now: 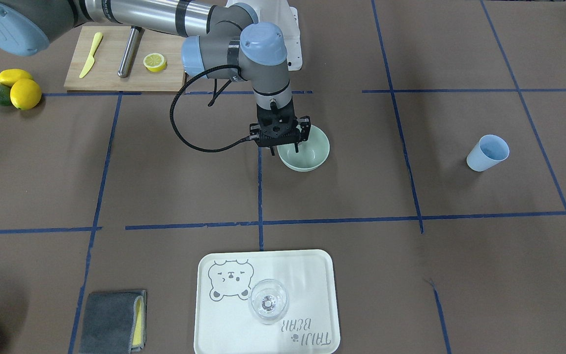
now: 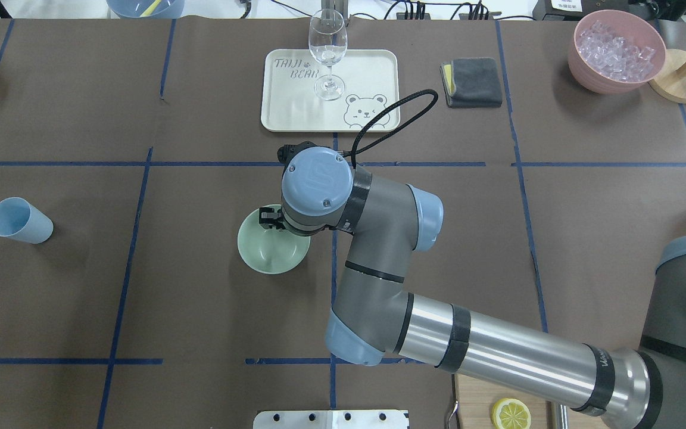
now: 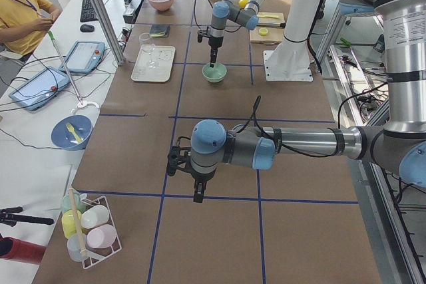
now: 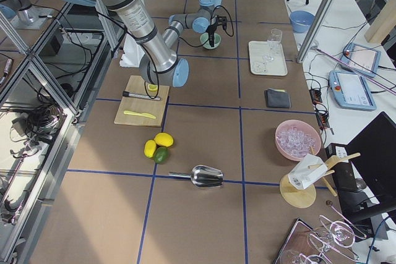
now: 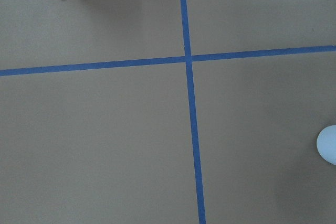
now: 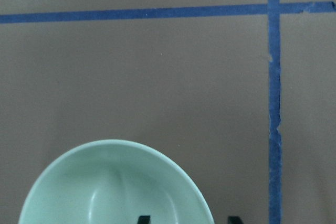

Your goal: Pour ice into bowl

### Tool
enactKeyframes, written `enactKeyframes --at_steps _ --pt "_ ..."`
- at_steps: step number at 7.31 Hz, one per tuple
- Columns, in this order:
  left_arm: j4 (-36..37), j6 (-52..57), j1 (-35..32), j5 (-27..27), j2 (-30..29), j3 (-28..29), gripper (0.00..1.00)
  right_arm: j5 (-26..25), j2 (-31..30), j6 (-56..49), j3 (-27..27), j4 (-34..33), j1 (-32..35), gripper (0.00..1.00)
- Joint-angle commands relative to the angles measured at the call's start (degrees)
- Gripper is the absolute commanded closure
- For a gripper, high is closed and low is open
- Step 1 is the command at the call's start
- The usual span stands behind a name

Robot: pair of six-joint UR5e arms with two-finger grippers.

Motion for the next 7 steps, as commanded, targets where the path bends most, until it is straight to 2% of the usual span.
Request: enactKeyframes --at_steps 1,3,4,5,7 --pt "-2.20 -0.09 0.01 0.50 -0.40 -0.02 0.00 6.51 -0.38 -3.27 3.32 -5.12 6.91 0.00" --pt "-7.11 0.00 0.01 0.41 -0.75 -0.28 0.00 12.69 -5.62 -16.41 12.43 -15.57 14.82 0.00" --pt "-14.97 -0.26 0.01 0.41 -0.67 0.33 0.00 17.33 -12.27 -25.18 17.79 -16.66 20.08 0.00" --pt "-23.75 -0.70 0.01 0.33 -1.02 3.21 0.00 21.64 -18.25 -34.49 20.37 -16.67 26.05 0.00" --pt "-40.72 -0.53 0.01 0.50 -2.15 6.21 0.00 26.59 -26.79 -57.42 19.78 -16.93 38.71 0.00"
